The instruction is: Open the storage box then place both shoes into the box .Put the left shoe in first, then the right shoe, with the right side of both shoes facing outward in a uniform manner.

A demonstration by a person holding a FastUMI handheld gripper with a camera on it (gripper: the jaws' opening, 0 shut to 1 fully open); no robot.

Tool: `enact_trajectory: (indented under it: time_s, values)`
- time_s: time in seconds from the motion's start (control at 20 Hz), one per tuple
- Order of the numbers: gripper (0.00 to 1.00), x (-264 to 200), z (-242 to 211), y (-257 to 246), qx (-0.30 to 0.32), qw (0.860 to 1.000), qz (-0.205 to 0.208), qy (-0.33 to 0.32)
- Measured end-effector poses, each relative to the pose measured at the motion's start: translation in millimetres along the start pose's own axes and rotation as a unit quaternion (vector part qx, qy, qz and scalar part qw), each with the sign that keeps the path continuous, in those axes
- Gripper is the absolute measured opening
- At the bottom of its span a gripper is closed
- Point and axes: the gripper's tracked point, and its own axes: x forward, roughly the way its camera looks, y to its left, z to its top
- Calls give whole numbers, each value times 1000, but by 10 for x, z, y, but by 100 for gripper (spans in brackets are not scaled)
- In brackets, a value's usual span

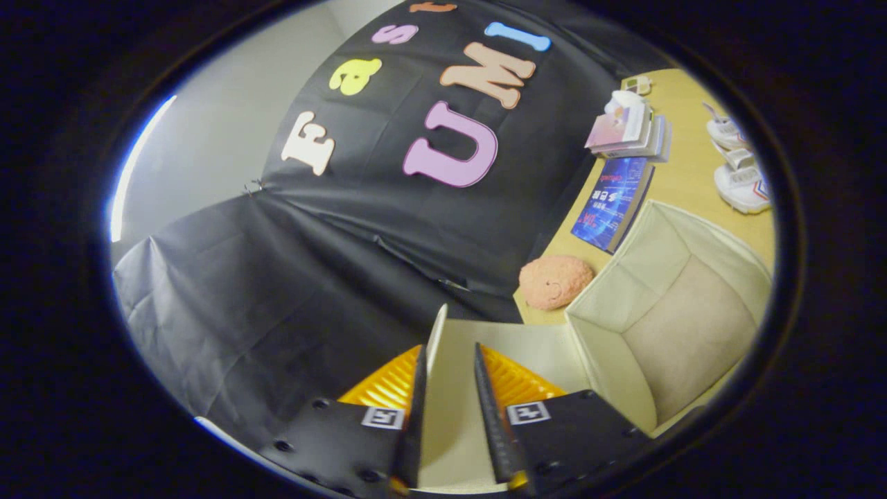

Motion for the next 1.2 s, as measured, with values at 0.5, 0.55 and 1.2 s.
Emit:
enact_trajectory:
  time_s: [0.5,0.55,1.2]
  values:
    - [97,-442,922,-642,-178,982,-61,17]
    - [98,-503,1012,-734,-202,977,-69,24]
    - [100,-1721,2164,-3005,-445,808,-349,166]
